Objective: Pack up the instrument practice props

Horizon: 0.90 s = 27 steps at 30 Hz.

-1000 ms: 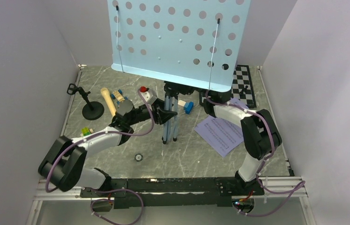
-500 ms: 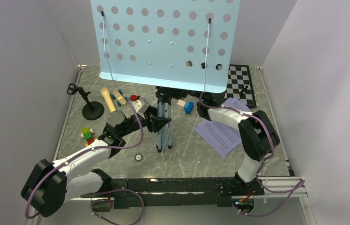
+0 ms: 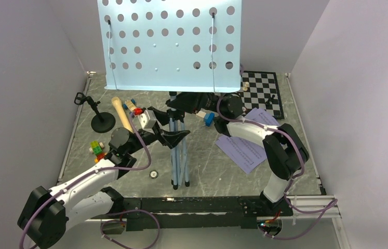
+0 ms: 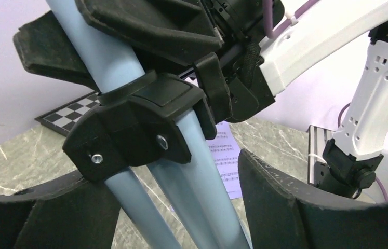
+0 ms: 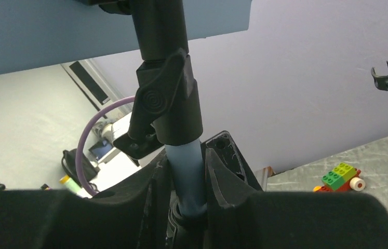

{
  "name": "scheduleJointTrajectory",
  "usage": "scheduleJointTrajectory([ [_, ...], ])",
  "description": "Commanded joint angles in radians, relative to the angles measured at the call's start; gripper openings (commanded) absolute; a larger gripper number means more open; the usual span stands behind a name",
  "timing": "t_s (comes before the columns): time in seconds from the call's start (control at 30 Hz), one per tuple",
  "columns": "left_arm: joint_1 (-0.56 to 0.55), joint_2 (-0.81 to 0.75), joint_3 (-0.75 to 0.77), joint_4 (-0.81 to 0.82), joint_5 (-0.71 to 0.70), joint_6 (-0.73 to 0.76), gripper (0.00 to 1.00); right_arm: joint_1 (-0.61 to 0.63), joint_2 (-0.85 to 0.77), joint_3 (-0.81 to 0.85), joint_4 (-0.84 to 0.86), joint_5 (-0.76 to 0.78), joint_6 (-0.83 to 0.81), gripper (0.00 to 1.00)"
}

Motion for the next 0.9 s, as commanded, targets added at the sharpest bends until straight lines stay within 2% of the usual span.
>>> scheduleJointTrajectory([
  [0.0,0.007,0.006,0.013,0.107,-0.013,0.036,0.70,0.018,-0.101,0.058,0.302,0.100,0.080,0.00],
  [0.07,0.007,0.021,0.018,0.117,0.013,0.034,0.43,0.019,-0.103,0.056,0.301,0.102,0.076,0.00],
  [0.13,0.007,0.030,0.022,0.120,0.012,0.027,0.10,0.020,-0.105,0.052,0.301,0.104,0.073,0.00],
  [0.17,0.007,0.032,0.024,0.114,0.009,0.027,0.00,0.021,-0.106,0.048,0.302,0.105,0.073,0.00],
  [0.5,-0.010,-0.011,0.040,-0.008,-0.089,-0.100,0.00,-0.022,-0.093,-0.033,0.300,0.172,0.129,0.00],
  [0.7,-0.037,-0.034,0.113,-0.253,-0.184,-0.139,0.00,-0.049,-0.048,-0.059,0.301,0.215,0.192,0.00],
  [0.87,-0.042,-0.030,0.083,-0.321,-0.270,-0.203,0.00,-0.071,-0.028,-0.118,0.299,0.236,0.209,0.00],
])
